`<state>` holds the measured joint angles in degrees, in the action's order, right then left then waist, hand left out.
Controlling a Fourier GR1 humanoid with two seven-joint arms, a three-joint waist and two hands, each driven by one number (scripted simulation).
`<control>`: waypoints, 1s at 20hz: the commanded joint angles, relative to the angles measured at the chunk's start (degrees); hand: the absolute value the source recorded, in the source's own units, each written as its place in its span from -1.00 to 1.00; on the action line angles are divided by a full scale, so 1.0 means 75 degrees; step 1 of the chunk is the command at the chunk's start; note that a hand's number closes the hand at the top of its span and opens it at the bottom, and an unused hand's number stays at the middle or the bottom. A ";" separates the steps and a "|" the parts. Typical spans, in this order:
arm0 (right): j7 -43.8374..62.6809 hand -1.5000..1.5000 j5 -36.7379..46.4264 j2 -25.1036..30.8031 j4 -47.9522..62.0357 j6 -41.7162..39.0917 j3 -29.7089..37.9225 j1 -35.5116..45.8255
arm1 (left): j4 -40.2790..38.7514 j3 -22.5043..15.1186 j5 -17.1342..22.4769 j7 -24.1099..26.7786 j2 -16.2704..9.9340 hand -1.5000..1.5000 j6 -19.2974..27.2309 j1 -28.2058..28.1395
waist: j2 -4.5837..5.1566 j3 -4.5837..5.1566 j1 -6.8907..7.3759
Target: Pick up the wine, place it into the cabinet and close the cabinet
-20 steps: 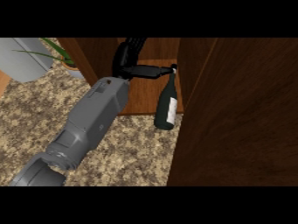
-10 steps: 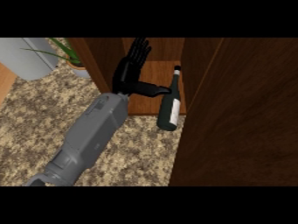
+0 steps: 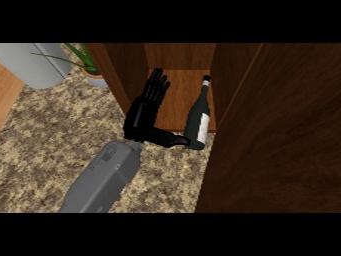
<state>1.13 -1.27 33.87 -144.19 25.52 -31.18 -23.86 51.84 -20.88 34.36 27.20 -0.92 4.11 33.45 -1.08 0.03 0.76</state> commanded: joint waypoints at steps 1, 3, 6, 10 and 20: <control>0.0782 -1.00 -0.0215 0.0247 -0.1758 0.0064 0.0032 -0.0439 | 0.1469 -0.0434 -0.0100 -0.0342 -0.0169 -1.00 0.0241 -0.1155 | 0.0005 0.0000 0.0037; 0.0706 -1.00 -0.0206 0.0328 -0.1785 0.0042 -0.0005 -0.0535 | 0.1918 -0.0426 0.0010 -0.0263 -0.0363 -1.00 0.0122 -0.1837 | 0.0030 0.0000 -0.0015; 0.0630 -1.00 -0.0445 0.0511 -0.1699 -0.0012 0.0420 -0.0520 | 0.3208 -0.0638 0.0066 -0.0742 -0.0703 -1.00 0.0264 -0.2560 | 0.0037 -0.0009 -0.0001; 0.0945 -1.00 -0.0366 0.0657 -0.1659 -0.0238 0.0331 -0.0179 | 0.4046 -0.0723 0.0047 -0.0637 -0.0782 -1.00 0.0273 -0.3280 | 0.0087 -0.0001 -0.0037; 0.0398 -1.00 -0.0528 0.1253 -0.1599 -0.1524 -0.0808 -0.0395 | 0.4185 0.0194 0.0312 0.0060 -0.2024 -1.00 -0.0904 -0.4321 | 0.0098 0.0010 -0.0157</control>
<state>-0.18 -1.43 40.31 -144.21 17.80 -32.88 -23.41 84.12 -21.61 36.81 24.71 -13.33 0.30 3.62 -0.41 0.03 -0.10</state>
